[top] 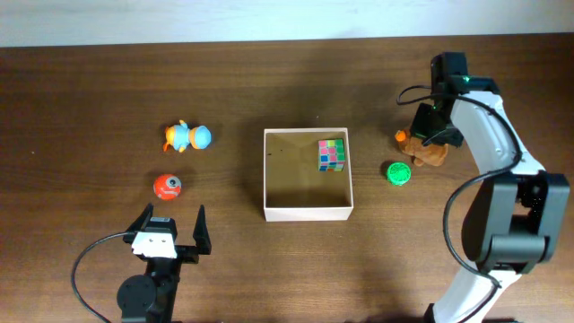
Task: Pack container
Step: 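Lower the right gripper and grasp the brown plush bear, then carry the bear with the right gripper into the box and release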
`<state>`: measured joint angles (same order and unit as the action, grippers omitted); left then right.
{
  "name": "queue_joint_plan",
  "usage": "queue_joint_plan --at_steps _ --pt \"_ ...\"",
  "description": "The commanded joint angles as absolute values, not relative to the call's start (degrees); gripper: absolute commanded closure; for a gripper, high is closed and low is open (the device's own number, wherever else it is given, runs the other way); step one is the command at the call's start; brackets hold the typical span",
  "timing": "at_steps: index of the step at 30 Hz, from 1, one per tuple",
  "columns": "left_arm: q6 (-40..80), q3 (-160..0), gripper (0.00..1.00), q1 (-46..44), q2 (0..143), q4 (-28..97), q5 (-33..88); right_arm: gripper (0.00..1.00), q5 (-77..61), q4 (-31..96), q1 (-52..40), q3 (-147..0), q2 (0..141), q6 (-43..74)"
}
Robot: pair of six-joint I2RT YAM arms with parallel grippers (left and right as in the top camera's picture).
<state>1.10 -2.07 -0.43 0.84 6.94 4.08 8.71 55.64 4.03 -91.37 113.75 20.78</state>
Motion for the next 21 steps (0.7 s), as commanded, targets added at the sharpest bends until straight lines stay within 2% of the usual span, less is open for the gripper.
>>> queue_joint_plan --at_steps 1,8,14,21 --pt "0.21 -1.72 0.01 -0.6 0.34 6.92 3.64 0.96 7.75 55.64 4.16 -91.07 107.9 19.59" --pt "0.21 -1.72 0.01 -0.6 0.34 6.94 3.64 0.96 4.36 55.51 4.14 -91.09 100.07 15.99" --pt "0.21 -1.72 0.01 -0.6 0.34 6.92 3.64 0.96 -8.64 55.02 3.64 -91.07 92.38 10.59" --pt "0.21 -1.72 0.01 -0.6 0.34 6.92 3.64 0.96 -16.51 55.16 -3.84 -91.07 85.32 5.72"
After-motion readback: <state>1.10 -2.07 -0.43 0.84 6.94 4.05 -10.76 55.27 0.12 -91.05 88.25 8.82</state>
